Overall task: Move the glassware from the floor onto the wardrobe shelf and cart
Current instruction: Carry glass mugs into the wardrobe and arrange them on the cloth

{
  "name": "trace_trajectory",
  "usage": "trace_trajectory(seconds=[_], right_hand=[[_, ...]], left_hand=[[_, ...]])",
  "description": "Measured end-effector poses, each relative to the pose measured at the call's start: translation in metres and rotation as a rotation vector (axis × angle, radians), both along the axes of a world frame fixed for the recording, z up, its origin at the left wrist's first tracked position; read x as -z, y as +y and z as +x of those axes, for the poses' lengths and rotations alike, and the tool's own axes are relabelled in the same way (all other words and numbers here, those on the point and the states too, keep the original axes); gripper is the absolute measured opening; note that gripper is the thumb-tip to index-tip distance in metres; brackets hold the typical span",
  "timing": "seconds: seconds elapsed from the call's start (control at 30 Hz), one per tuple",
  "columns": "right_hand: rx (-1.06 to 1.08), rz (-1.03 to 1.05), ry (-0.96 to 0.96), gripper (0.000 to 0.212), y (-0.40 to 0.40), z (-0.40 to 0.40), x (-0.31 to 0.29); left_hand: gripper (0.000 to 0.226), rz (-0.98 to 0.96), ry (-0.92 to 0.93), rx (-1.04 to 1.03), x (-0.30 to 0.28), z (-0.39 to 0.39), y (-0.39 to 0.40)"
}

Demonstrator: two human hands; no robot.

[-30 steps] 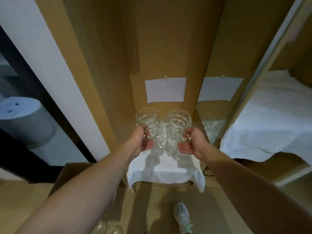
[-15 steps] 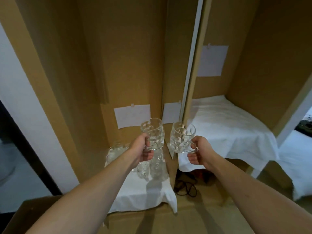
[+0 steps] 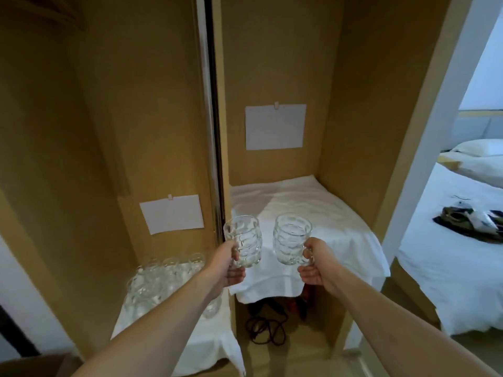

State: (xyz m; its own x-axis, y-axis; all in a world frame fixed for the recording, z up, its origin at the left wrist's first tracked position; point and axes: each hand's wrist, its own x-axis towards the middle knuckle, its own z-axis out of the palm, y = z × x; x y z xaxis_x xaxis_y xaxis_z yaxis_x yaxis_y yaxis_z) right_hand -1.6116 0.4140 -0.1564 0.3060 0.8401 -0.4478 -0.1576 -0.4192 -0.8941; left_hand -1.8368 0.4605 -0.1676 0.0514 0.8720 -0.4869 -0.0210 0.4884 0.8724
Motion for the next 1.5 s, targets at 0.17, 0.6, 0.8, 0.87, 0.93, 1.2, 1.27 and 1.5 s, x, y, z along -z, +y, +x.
trace_trajectory(seconds=[0.17, 0.6, 0.8, 0.87, 0.93, 1.2, 1.27, 1.5], right_hand=[[0.008, 0.004, -0.004, 0.024, 0.017, 0.039, -0.002], [0.090, -0.080, -0.039, 0.028, 0.141, 0.075, 0.011], [0.130, -0.089, 0.025, 0.023, 0.198, 0.082, 0.023], [0.148, -0.094, 0.029, 0.021, 0.214, 0.085, 0.031], [0.151, -0.096, 0.027, 0.022, 0.227, 0.087, 0.040], [0.117, -0.060, 0.169, 0.024, 0.277, 0.086, 0.070], [0.052, -0.050, 0.171, 0.023, 0.289, 0.089, 0.073], [-0.478, -0.191, -0.006, 0.040, 0.323, 0.151, 0.068]], left_hand=[[0.037, 0.002, 0.015, -0.023, -0.005, 0.049, 0.017], [0.028, -0.002, -0.072, 0.032, 0.011, 0.112, 0.158], [0.033, -0.064, -0.097, 0.049, 0.031, 0.124, 0.220], [0.035, -0.087, -0.124, 0.040, 0.040, 0.127, 0.235], [0.034, -0.100, -0.138, 0.027, 0.048, 0.128, 0.244], [0.026, -0.063, -0.110, -0.038, 0.070, 0.149, 0.284], [0.024, -0.061, -0.108, -0.051, 0.070, 0.159, 0.293], [0.008, -0.082, -0.110, 0.079, 0.069, 0.168, 0.317]])
